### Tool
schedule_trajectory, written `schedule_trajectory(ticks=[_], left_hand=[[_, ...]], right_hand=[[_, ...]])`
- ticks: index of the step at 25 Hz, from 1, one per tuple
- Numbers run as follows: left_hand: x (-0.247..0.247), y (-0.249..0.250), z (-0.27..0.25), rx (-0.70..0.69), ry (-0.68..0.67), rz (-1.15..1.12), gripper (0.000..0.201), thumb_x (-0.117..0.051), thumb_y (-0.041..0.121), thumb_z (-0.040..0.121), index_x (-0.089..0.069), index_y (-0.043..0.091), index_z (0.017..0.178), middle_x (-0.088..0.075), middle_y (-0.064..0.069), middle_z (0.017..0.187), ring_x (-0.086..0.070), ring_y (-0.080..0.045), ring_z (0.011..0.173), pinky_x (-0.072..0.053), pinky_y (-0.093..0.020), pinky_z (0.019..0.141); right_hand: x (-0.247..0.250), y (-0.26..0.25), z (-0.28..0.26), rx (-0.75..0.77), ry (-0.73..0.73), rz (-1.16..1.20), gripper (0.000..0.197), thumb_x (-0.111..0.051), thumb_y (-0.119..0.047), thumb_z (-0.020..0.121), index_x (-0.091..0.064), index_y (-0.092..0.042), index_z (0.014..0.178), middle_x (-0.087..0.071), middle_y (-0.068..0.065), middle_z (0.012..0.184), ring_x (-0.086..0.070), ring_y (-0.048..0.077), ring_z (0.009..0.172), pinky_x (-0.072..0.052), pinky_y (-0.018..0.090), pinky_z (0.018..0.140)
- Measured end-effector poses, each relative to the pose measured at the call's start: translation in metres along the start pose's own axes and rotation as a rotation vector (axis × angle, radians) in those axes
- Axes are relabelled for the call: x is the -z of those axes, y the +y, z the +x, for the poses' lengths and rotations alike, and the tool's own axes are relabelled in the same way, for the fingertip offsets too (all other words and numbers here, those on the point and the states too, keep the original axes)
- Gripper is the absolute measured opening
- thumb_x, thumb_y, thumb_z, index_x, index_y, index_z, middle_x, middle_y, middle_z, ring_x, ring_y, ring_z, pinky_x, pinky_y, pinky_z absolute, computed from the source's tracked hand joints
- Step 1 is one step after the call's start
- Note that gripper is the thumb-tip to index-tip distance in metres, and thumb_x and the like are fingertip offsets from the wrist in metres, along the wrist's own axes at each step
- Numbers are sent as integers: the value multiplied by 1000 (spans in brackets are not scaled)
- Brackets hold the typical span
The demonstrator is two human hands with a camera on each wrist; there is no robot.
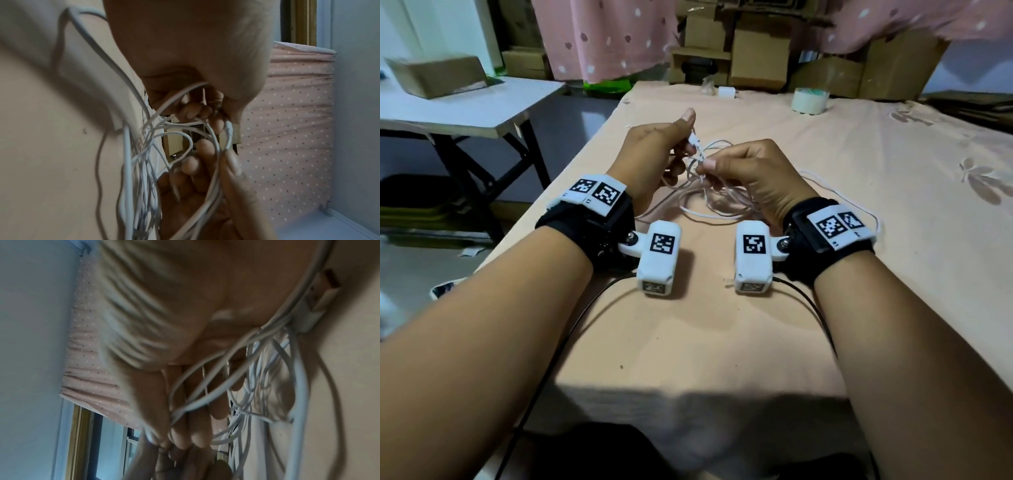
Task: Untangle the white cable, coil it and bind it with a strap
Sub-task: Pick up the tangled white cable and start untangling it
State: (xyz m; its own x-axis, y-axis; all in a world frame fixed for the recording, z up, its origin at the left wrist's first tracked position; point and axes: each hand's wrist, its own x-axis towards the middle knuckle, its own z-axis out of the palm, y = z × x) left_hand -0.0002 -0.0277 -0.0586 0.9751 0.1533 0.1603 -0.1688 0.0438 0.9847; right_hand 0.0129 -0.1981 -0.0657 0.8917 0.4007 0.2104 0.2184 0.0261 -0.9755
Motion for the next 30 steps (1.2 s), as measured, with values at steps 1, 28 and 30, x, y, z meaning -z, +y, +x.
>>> schedule_trajectory(ticks=[1,28,30], left_hand=[[0,0,1,10,24,-2,38,-59,39,100,-60,17,69,-56,4,66,-40,-14,49,-28,-26,50],[-1,0,3,-304,222,313,20,-63,9,91,-67,3,72,-62,-5,53,-62,-20,44,-44,-20,47],[2,2,6,-265,306,292,17,-60,9,84,-66,0,71,-55,6,45,-60,-19,40,-43,-23,48]], right_hand=[[0,0,0,5,26,13,14,-67,-1,91,-73,12,90,-67,17,67,-50,35,66,-41,32,63],[25,2,21,153,951,-234,36,-55,-27,80,-66,7,78,-56,30,73,-43,39,68,-36,35,60],[29,1,20,129,985,-154,28,-59,-25,80,-58,-8,58,-39,12,62,-32,24,65,-32,31,62]])
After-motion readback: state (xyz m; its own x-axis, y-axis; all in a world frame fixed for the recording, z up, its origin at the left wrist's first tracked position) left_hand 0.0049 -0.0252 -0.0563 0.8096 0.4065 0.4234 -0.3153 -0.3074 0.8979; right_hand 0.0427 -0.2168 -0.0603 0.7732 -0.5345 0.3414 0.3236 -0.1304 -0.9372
